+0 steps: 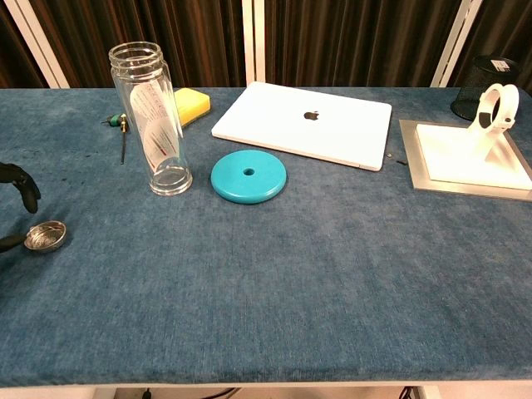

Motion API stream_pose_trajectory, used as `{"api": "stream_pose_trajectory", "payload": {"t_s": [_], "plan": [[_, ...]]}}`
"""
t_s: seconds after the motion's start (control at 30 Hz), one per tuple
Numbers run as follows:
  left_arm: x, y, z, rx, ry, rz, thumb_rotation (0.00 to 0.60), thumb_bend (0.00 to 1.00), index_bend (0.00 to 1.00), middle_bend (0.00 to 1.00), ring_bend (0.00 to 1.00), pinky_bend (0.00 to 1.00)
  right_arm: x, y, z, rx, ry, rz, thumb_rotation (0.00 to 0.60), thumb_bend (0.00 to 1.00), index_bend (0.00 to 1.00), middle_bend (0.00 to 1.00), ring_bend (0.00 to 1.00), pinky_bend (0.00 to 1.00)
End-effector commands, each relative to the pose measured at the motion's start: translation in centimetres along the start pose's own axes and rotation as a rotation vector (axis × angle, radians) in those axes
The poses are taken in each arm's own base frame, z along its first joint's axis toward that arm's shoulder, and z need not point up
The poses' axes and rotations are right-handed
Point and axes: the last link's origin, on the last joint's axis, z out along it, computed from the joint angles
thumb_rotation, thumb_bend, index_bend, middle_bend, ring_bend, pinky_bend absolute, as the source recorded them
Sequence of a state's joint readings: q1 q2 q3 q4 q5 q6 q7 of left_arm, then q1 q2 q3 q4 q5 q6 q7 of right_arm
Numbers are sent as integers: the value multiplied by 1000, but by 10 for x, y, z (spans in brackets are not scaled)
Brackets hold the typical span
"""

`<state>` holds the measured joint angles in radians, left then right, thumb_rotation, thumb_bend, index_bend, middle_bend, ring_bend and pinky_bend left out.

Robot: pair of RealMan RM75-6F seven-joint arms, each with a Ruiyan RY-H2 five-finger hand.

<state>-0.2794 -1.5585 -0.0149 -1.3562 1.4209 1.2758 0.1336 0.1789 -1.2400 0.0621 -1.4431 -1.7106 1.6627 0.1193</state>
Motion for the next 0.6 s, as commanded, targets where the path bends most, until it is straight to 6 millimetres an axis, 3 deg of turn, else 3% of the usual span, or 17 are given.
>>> {"api": "stream_pose_trajectory", "payload": {"t_s": [0.03,0.6], "plan": [[-3,1,5,4,-4,5,600,246,482,336,237,371,-2,1,0,-3,-3,2,600,379,0,0,0,8],[-8,0,10,14,-21,18,600,286,531,339,237,363,-2,5,0,-17,-3,2,600,378,0,0,0,9]]}}
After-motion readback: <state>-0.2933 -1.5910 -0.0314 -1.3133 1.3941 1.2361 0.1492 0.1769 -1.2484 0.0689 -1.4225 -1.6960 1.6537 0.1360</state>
